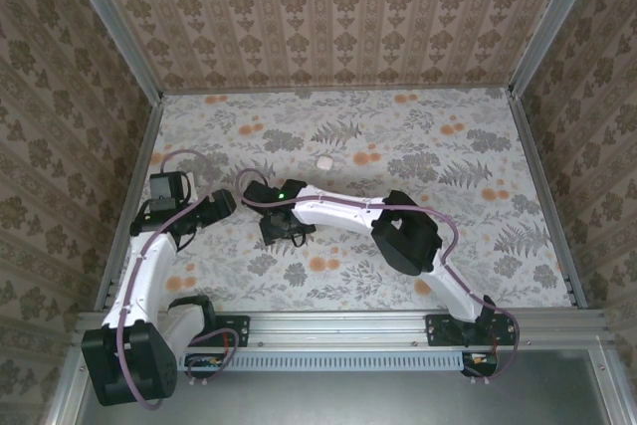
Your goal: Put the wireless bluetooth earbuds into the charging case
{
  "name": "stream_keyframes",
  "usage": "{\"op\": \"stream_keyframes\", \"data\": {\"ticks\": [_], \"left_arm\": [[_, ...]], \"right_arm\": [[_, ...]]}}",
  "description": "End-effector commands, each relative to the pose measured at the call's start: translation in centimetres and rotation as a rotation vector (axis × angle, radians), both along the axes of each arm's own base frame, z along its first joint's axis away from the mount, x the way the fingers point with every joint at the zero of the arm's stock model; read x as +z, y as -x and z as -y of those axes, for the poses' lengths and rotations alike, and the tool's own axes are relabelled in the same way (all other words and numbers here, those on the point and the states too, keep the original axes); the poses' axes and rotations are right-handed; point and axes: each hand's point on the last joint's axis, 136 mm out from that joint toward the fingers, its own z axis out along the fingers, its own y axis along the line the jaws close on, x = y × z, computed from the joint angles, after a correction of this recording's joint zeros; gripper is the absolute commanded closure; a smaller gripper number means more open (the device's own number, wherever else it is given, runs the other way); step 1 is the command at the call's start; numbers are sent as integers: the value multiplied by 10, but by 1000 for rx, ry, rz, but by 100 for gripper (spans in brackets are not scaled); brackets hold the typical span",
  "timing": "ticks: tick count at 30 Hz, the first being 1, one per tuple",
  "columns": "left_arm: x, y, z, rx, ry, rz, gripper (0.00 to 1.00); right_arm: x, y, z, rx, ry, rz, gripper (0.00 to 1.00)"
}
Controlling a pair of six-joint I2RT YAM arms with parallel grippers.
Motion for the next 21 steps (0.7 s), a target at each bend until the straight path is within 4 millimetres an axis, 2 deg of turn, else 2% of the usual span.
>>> {"op": "stream_keyframes", "data": {"ticks": [1,12,21], "left_arm": [[-3,-2,-1,-1,-2,7,8],[-2,-5,3,-15,23,12,8],[4,-10,8,-36,50,19,8]], "right_arm": [[-8,-6,2,-36,19,-8,21],[-17,-16,-5,-14,19,-6,32],[-7,-13,-3,69,27,3,49]]}}
